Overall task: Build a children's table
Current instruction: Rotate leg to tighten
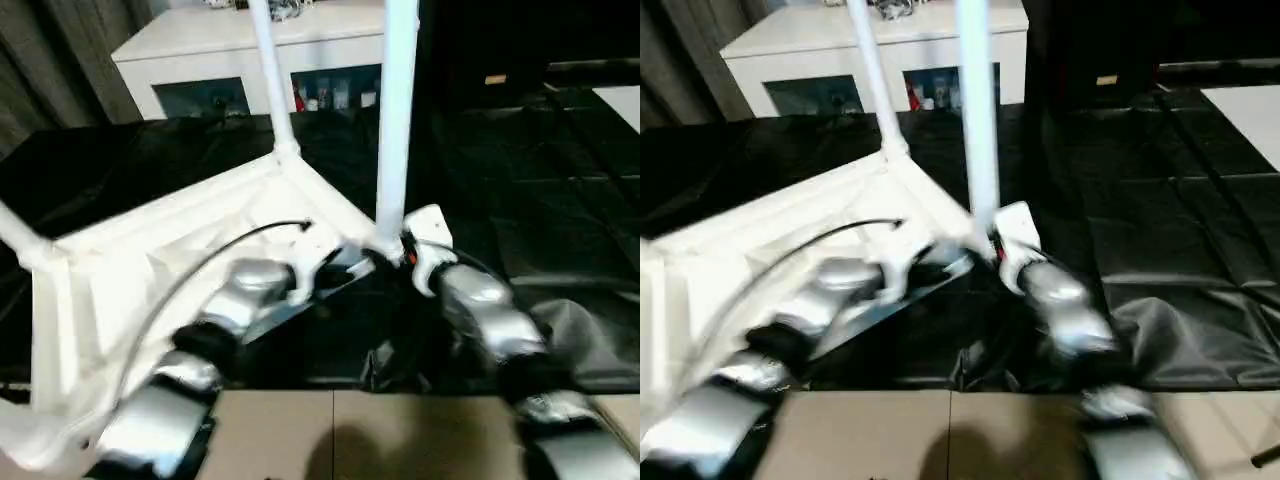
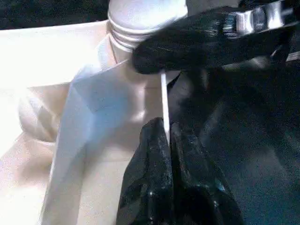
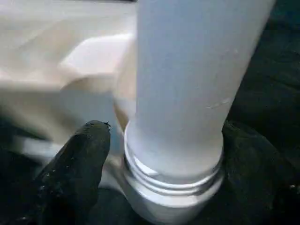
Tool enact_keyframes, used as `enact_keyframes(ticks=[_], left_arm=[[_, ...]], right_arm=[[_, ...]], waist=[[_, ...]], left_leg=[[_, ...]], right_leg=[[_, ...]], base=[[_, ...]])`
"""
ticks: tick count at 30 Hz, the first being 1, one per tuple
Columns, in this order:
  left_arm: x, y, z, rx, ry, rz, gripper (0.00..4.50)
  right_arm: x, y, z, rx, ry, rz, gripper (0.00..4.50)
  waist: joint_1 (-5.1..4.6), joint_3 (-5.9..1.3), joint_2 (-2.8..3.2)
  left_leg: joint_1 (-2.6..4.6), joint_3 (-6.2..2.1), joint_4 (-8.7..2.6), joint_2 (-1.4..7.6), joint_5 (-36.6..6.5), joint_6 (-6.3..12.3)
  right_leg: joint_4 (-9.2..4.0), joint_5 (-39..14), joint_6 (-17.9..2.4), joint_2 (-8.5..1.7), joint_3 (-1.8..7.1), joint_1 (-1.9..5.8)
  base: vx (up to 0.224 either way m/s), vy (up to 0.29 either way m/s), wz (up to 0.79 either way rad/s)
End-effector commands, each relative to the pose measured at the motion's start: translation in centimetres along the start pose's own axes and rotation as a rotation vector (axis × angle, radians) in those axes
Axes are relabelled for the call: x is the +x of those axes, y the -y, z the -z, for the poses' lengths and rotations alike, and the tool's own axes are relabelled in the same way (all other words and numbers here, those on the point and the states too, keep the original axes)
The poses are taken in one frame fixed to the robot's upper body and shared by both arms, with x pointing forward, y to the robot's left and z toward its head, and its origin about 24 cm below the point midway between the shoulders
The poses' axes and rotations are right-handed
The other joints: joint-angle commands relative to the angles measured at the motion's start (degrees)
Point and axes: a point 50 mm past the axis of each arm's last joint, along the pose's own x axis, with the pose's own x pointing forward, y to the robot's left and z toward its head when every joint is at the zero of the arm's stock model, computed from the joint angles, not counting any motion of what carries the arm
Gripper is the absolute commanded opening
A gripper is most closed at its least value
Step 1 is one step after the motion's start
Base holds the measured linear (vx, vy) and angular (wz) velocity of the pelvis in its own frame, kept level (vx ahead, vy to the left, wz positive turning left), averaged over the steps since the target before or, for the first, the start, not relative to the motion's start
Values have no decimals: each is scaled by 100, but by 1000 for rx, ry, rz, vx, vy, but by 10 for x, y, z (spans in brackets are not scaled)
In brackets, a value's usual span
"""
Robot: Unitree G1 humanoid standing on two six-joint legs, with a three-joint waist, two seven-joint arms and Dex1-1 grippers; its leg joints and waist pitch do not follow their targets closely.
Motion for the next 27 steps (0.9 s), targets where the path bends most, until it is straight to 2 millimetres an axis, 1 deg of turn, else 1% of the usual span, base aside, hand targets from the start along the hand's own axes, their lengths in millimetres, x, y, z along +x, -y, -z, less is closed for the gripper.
enact_keyframes(ticks=[1, 2, 3, 4, 6, 7, 8, 9, 10, 11, 12, 13, 14, 15, 16, 17, 18, 21, 24, 27], left_arm=[[-4, 9, 7, 30, -6, 131, 0], [-9, 11, 10, 44, -11, 182, 0], [-15, 14, 13, 40, -17, 247, 0], [-15, 14, 13, 40, -17, 247, 0], [-25, 18, 16, 32, -27, 351, 0], [-27, 19, 16, 30, -32, 369, 0], [-31, 20, 18, 27, -41, 401, 0], [-32, 21, 18, 28, -45, 413, 0], [-36, 22, 19, 28, -52, 437, 0], [-40, 22, 20, 30, -59, 459, 0], [-43, 23, 21, 32, -66, 472, 0], [-43, 23, 21, 32, -67, 473, 0], [-45, 23, 21, 34, -69, 473, 0], [-46, 22, 21, 35, -69, 470, 0], [-46, 22, 21, 36, -69, 468, 0], [-46, 22, 21, 35, -68, 465, 0], [-46, 22, 22, 34, -67, 465, 0], [-47, 23, 21, 31, -68, 468, 0], [-47, 24, 21, 30, -68, 468, 0], [-47, 24, 21, 30, -69, 469, 0]], right_arm=[[-2, -11, -9, -82, 31, -168, 379], [-10, -11, -8, -91, 33, -224, 379], [-19, -11, -8, -99, 38, -291, 379], [-19, -11, -8, -99, 38, -291, 379], [-29, -11, -8, -113, 39, -371, 379], [-31, -11, -8, -115, 36, -389, 379], [-33, -12, -7, -118, 30, -419, 379], [-35, -13, -7, -118, 27, -434, 379], [-38, -14, -6, -117, 22, -466, 379], [-41, -16, -5, -113, 13, -510, 379], [-43, -17, -4, -112, 3, -545, 379], [-44, -17, -4, -112, 2, -547, 379], [-46, -20, -2, -105, -21, -594, 364], [-46, -21, -2, -104, -27, -605, 353], [-46, -21, -2, -103, -29, -610, 353], [-46, -21, -1, -100, -33, -616, 341], [-45, -21, -1, -101, -35, -617, 334], [-45, -21, -2, -103, -40, -621, 312], [-44, -19, -3, -99, -43, -621, 282], [-44, -19, -4, -97, -42, -622, 274]], waist=[[33, -373, -166], [27, -378, -140], [28, -363, -161], [40, -364, -156], [67, -367, -144], [74, -366, -144], [95, -357, -158], [99, -348, -149], [93, -343, -171], [108, -338, -163], [109, -343, -164], [112, -337, -161], [123, -340, -185], [135, -337, -199], [135, -337, -199], [131, -330, -192], [130, -332, -199], [130, -334, -194], [128, -339, -196], [129, -339, -199]], left_leg=[[109, -113, -328, 228, -1007, 995], [133, -112, -338, 237, -1094, 968], [132, -113, -356, 242, -1214, 936], [140, -115, -367, 252, -1284, 923], [160, -117, -384, 277, -1293, 870], [161, -120, -386, 276, -1301, 855], [167, -113, -396, 278, -1417, 800], [166, -113, -407, 279, -1460, 775], [162, -110, -413, 276, -1501, 747], [177, -118, -430, 288, -1556, 672], [178, -118, -426, 286, -1534, 665], [176, -117, -431, 284, -1534, 653], [180, -109, -427, 283, -1554, 634], [179, -108, -426, 283, -1535, 622], [179, -108, -426, 283, -1535, 622], [166, -112, -433, 280, -1532, 599], [169, -112, -431, 275, -1544, 571], [169, -118, -435, 277, -1514, 535], [164, -116, -422, 269, -1422, 572], [159, -114, -414, 265, -1382, 602]], right_leg=[[-321, -380, -1449, -138, 84, 286], [-325, -475, -1482, -137, 86, 269], [-333, -578, -1499, -128, 89, 269], [-336, -619, -1498, -135, 94, 275], [-315, -570, -1542, -128, 110, 254], [-318, -579, -1549, -126, 112, 245], [-318, -674, -1552, -131, 119, 243], [-326, -750, -1535, -130, 123, 236], [-332, -800, -1525, -127, 125, 234], [-340, -888, -1497, -131, 133, 232], [-336, -865, -1495, -131, 134, 233], [-337, -860, -1496, -129, 138, 228], [-335, -895, -1501, -137, 146, 224], [-342, -924, -1492, -143, 149, 222], [-342, -924, -1492, -143, 149, 222], [-339, -974, -1467, -142, 146, 220], [-343, -1006, -1458, -141, 148, 217], [-335, -972, -1458, -142, 149, 224], [-326, -832, -1481, -142, 146, 227], [-323, -807, -1493, -142, 144, 231]], base=[[0, 0, 0], [0, 0, 0], [0, 0, 0], [0, 0, 0], [0, 0, 0], [0, 0, 0], [0, 0, 0], [0, 0, 0], [0, 0, 0], [0, 0, 0], [0, 0, 0], [0, 0, 0], [0, 0, 0], [0, 0, 0], [0, 0, 0], [0, 0, 0], [0, 0, 0], [0, 0, 0], [0, 0, 0], [0, 0, 0]])
